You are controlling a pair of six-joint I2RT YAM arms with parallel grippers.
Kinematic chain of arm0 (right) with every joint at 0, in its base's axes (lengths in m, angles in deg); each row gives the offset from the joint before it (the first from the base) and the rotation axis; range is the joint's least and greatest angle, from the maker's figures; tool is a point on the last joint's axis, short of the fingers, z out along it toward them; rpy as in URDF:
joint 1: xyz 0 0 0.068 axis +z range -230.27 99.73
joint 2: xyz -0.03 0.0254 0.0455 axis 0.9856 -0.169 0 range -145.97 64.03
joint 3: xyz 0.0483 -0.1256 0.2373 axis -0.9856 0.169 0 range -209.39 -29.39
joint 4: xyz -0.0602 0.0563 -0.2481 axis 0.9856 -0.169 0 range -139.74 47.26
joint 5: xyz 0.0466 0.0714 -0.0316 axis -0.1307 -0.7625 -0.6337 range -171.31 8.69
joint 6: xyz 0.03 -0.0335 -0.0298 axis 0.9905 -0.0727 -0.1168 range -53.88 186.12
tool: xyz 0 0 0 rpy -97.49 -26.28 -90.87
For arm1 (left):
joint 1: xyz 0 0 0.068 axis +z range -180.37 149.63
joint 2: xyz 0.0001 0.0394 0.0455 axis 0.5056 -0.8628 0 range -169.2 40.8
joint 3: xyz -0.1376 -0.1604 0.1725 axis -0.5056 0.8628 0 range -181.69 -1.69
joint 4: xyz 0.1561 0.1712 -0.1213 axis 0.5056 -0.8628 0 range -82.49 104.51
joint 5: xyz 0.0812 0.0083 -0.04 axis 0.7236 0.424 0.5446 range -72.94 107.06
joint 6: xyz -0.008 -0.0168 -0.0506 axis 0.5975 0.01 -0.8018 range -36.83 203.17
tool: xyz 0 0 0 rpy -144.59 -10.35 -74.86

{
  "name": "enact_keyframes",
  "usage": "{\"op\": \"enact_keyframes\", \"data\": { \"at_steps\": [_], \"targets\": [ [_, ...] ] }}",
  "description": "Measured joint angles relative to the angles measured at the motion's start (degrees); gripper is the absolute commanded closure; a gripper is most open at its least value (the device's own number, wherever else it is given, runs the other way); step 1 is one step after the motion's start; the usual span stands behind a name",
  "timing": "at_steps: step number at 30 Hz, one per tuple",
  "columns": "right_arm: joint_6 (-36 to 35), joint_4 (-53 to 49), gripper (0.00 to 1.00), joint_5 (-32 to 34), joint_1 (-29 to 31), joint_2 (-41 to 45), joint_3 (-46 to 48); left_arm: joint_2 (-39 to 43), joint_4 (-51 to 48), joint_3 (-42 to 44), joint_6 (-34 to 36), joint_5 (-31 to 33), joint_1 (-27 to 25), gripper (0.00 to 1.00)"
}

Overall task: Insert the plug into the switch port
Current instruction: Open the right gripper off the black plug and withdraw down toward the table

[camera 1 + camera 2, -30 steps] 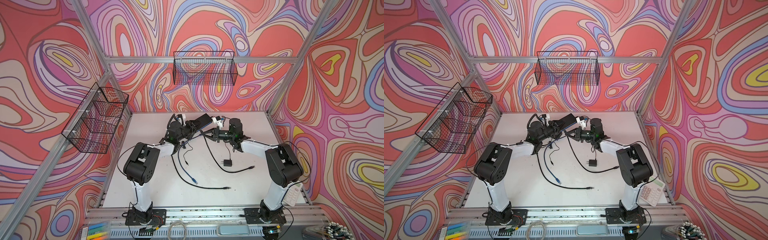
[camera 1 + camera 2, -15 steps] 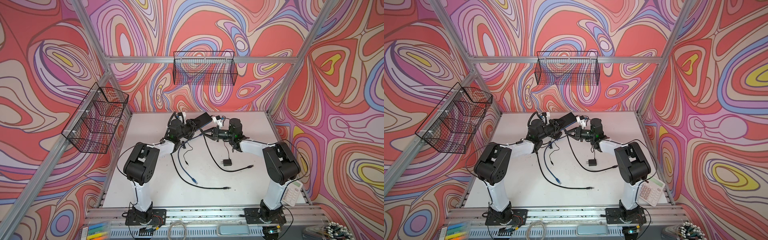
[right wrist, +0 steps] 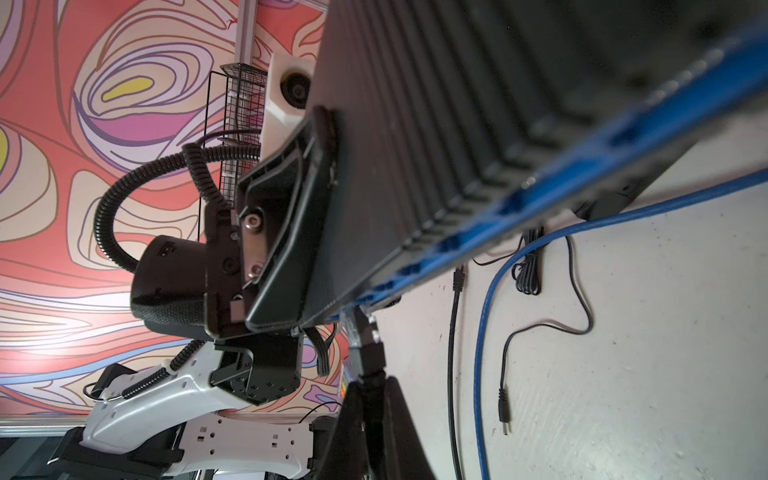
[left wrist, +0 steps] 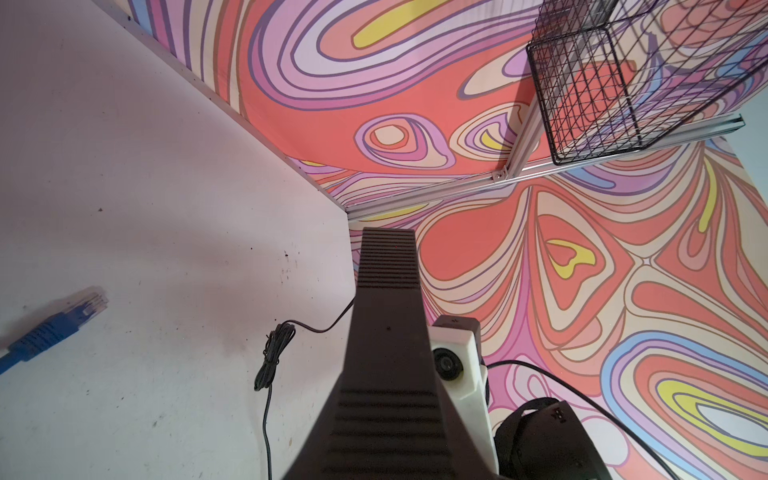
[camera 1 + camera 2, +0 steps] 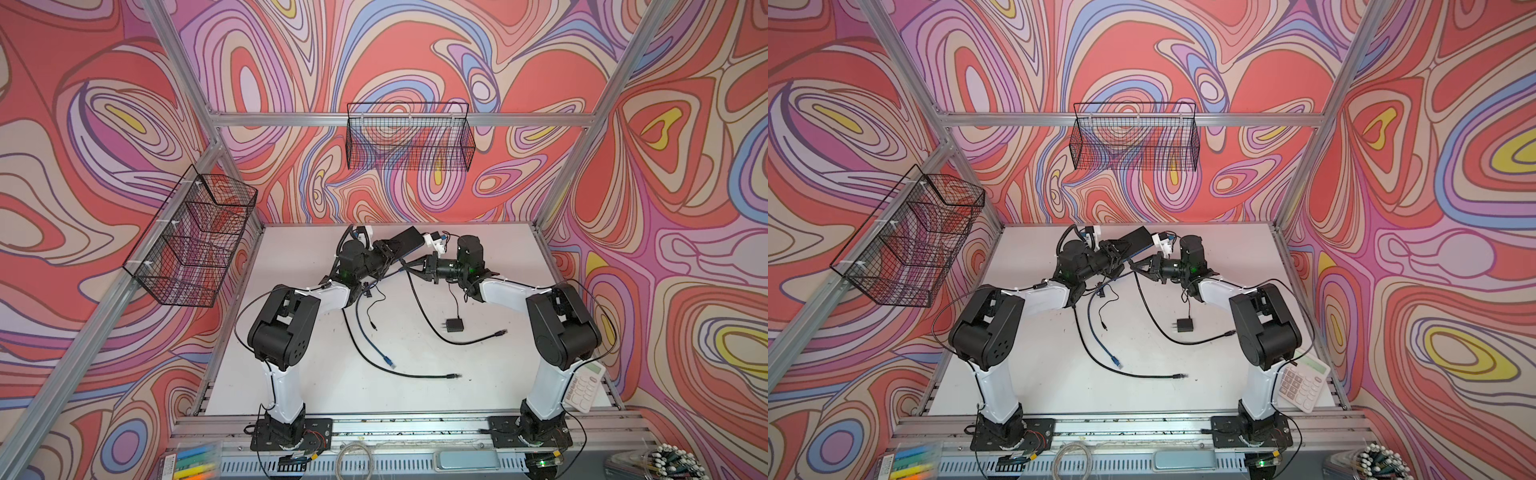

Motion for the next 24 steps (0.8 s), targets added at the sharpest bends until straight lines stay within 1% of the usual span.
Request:
{"op": "enact_keyframes", "data": {
  "at_steps": [4, 9, 11, 17, 21, 24],
  "targets": [
    [0.0, -0.2, 1.00, -0.1, -0.1, -0.3, -0.7, 0.0, 0.0, -0.3, 0.1, 0.9, 0.0, 0.96],
    [-1.5, -1.8, 1.00, 0.4, -0.2, -0.2, -0.7, 0.0, -2.7, -1.1, 1.0, 1.2, 0.0, 0.96],
    [-2.4, -3.1, 0.98, 1.0, -0.2, 0.1, -0.3, 0.0, -4.8, -1.6, 1.8, 1.1, 0.0, 0.96],
    [-5.3, -3.5, 0.87, 6.2, 0.8, 4.2, 5.7, -0.3, -12.7, -3.9, 5.0, -2.8, -0.3, 0.97],
    [-7.3, -2.1, 0.72, 10.6, 1.6, 6.6, 10.1, -2.3, -14.7, -5.7, 5.2, -7.4, -2.1, 0.97],
    [-8.9, -1.8, 0.62, 11.9, 2.1, 8.3, 13.3, -4.1, -16.7, -7.0, 5.7, -9.5, -3.9, 0.97]
  ]
}}
